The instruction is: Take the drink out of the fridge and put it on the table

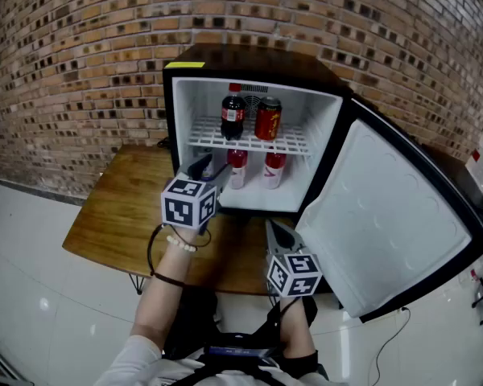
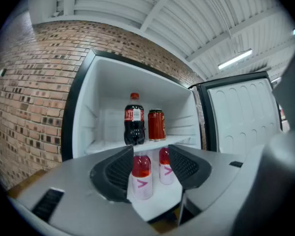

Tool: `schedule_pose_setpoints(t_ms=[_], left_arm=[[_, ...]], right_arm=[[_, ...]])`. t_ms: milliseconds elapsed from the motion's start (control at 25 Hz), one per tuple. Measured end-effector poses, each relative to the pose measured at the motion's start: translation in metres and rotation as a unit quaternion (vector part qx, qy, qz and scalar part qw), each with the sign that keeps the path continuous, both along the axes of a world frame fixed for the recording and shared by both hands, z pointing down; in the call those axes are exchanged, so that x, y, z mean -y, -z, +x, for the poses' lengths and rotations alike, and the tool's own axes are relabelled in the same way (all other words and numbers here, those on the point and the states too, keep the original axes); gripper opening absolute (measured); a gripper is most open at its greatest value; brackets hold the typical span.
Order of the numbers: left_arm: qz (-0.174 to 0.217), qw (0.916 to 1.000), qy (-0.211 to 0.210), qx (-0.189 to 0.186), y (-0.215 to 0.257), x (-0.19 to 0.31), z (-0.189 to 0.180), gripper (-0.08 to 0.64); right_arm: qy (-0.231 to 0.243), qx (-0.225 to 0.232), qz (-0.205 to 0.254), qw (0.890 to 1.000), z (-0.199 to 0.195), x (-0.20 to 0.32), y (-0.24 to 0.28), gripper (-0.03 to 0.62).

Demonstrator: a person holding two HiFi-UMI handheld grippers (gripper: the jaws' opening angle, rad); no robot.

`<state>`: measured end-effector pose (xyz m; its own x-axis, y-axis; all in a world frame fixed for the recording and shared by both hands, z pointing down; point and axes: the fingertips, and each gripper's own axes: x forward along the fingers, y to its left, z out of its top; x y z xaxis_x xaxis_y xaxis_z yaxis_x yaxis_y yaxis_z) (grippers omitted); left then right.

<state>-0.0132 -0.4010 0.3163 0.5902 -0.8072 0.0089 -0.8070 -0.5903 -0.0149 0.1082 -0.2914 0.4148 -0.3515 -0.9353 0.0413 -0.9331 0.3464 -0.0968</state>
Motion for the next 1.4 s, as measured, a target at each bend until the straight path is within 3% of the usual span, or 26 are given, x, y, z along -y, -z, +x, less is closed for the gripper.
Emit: schedule_pose_setpoints(t_ms=[160,320,960,1160,1400], left_arm=[[0.019,0.9998,0.010,0.002,0.041,0.025,0.008,0.336],[0.011,0.9996,0.021,0.014,0.066,0.053,0.015,0.376],[-0.018,0.9973,0.041,0.058,0.067,0.119,0.043,0.371],[-0.011,0.9961,0.058,0.066,0.065,0.127,0.040,0.311],[-0.013,0.9972,0.050,0.054,0.067,0.127,0.040,0.293]], right_arm=[[-0.005,0.002,0.000,1.000,0.006,-0.004,0.000,0.020],[-0.006,0.004,-0.001,1.000,0.010,-0.004,0.000,0.020],[-0.006,0.008,0.001,1.000,0.018,0.005,0.002,0.020],[-0.006,0.009,-0.001,1.000,0.020,0.008,0.003,0.020],[-0.004,0.008,0.000,1.000,0.019,0.011,0.004,0.020]])
